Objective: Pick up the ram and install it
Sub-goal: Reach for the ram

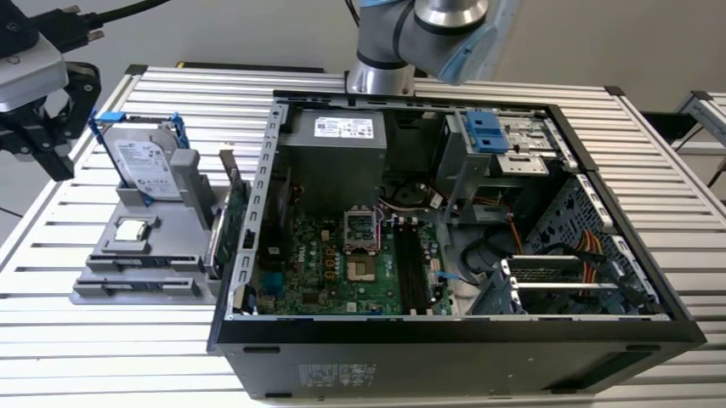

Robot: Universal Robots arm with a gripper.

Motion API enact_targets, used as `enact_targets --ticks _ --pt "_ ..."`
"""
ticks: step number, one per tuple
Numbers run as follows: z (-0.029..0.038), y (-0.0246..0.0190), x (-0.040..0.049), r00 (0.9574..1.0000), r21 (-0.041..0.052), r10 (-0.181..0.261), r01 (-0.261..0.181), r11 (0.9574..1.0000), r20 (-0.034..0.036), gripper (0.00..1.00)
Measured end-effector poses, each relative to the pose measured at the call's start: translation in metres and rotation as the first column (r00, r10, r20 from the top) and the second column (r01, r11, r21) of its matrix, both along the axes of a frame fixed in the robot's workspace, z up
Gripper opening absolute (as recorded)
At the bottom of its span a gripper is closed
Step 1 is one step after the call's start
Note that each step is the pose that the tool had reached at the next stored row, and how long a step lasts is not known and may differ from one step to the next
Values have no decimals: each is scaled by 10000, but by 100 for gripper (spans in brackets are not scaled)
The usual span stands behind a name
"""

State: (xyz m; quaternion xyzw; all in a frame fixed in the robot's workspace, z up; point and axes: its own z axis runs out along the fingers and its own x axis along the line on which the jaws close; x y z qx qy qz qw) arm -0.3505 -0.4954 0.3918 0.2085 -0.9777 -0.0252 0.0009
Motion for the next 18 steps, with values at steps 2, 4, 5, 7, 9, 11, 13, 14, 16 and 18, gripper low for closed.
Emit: enact_targets --ticks 2,4,5,7,9,11,13,14,16,18 --pt "0 0 0 9998 0 208 -208 9998 1 0" --pt "0 0 0 9992 0 402 -402 9992 0 0" --pt "0 0 -1 9987 0 509 -509 9987 0 0" --pt "0 0 -1 9974 0 725 -725 9974 0 0" --pt "0 0 -1 9955 0 948 -948 9955 0 0" --pt "0 0 -1 9933 0 1156 -1156 9933 0 0" --pt "0 0 -1 9905 0 1373 -1373 9905 0 0" --pt "0 0 -1 9889 0 1485 -1485 9889 1 0" --pt "0 0 -1 9854 0 1703 -1703 9854 0 0" --pt "0 0 -1 9814 0 1921 -1921 9814 0 0"
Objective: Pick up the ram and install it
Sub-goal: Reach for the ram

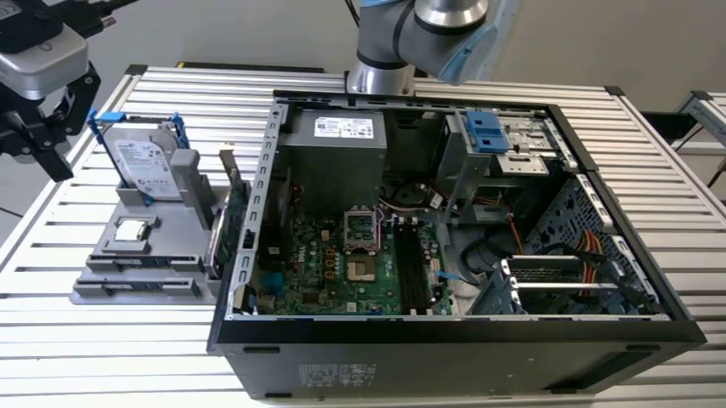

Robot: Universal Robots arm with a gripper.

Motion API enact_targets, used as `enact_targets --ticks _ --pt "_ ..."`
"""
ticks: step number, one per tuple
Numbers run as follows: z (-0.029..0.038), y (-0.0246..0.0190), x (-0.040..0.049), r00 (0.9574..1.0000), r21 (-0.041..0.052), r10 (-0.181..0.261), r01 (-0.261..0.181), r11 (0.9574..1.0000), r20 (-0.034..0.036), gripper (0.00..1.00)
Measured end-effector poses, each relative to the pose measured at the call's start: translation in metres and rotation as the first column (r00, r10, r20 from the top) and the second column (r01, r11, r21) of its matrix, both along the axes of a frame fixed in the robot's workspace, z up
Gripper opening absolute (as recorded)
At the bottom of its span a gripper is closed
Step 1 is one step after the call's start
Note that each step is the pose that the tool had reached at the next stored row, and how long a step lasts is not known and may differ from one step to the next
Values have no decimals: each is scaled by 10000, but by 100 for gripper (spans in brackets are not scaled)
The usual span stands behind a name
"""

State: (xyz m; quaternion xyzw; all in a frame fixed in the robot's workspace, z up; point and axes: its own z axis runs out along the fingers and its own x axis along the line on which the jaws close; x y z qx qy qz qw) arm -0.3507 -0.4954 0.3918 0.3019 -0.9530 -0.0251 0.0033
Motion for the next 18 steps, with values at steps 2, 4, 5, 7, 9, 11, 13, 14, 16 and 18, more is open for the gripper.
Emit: enact_targets --ticks 2,4,5,7,9,11,13,14,16,18 --pt "0 0 0 9998 0 219 -219 9998 1 0" --pt "0 0 0 9991 -1 417 -417 9991 0 0" --pt "0 0 0 9986 -1 520 -520 9986 0 0" --pt "0 0 -1 9975 0 703 -703 9975 1 0" --pt "0 0 -1 9960 -1 894 -894 9960 0 0" --pt "0 0 -1 9941 -1 1082 -1082 9941 0 0" --pt "0 0 -1 9917 -1 1282 -1282 9917 0 0" --pt "0 0 -1 9906 -1 1371 -1371 9906 0 0" --pt "0 0 -1 9875 -1 1574 -1574 9875 0 0" --pt "0 0 -1 9842 -1 1770 -1770 9842 0 0"
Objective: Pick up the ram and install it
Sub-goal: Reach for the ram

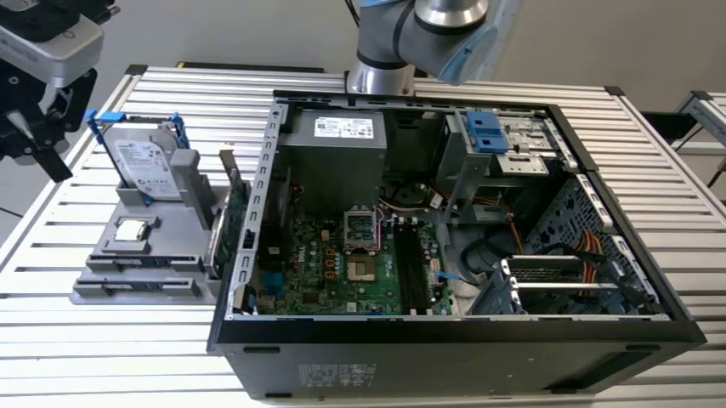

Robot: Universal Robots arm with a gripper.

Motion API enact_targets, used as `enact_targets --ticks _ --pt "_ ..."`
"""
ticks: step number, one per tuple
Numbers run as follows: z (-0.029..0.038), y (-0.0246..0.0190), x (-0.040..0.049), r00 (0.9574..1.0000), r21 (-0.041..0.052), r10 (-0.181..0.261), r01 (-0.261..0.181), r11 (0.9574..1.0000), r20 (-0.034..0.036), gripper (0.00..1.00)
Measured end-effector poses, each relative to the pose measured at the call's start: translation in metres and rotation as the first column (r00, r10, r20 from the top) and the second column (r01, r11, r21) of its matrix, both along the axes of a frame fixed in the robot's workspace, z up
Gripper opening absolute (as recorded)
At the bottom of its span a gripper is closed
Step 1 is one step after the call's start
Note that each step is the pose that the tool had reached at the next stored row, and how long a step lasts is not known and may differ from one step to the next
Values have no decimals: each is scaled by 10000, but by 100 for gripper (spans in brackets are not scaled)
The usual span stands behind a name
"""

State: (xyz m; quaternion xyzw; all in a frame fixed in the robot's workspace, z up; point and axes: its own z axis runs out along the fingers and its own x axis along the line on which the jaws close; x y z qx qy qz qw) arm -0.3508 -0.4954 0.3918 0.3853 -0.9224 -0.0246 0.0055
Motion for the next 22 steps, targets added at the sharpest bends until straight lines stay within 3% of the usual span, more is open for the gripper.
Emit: enact_targets --ticks 6,11,16,22 --pt "0 0 0 9979 0 642 -642 9979 0 0" --pt "0 0 0 9924 0 1227 -1227 9924 0 0" --pt "0 0 0 9835 0 1810 -1810 9835 0 0" --pt "0 0 0 9681 0 2504 -2504 9681 0 0"
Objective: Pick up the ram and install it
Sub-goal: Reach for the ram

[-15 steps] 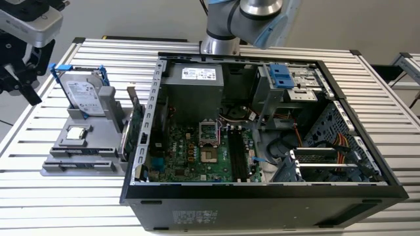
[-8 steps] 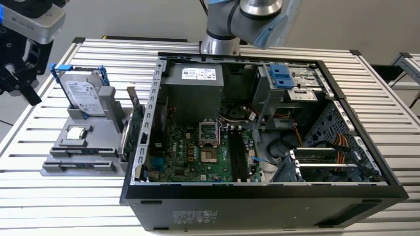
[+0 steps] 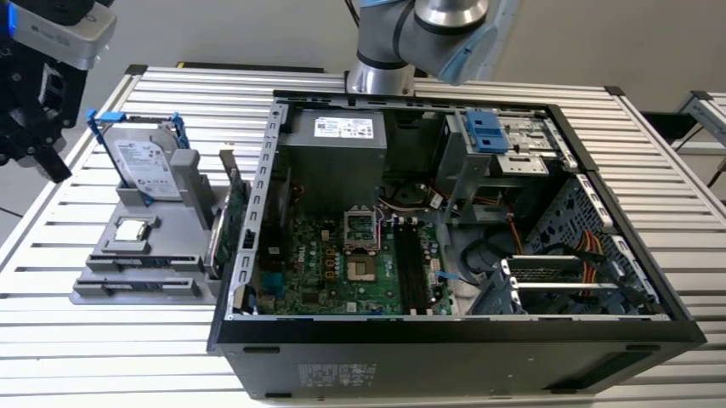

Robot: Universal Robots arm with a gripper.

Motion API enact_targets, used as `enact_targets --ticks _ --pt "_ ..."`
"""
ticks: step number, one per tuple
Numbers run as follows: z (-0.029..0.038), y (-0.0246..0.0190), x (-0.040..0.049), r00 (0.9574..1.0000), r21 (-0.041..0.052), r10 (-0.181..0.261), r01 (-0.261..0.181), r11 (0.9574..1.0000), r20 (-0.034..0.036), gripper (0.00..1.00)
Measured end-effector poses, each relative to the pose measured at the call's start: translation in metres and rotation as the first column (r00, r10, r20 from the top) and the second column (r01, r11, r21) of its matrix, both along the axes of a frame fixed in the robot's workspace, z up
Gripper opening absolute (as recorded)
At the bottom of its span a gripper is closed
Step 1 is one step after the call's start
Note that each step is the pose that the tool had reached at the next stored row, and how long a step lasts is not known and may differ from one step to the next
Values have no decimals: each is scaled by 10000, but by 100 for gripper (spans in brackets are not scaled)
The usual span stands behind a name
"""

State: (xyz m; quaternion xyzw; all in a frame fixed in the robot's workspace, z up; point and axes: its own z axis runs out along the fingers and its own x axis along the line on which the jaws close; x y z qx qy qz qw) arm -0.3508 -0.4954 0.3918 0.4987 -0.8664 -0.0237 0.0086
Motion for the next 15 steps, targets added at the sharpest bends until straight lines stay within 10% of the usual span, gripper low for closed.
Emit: enact_targets --ticks 8,15 --pt "0 1 -1 9951 0 990 -990 9951 0 0" --pt "0 0 0 9811 0 1935 -1935 9811 0 0"
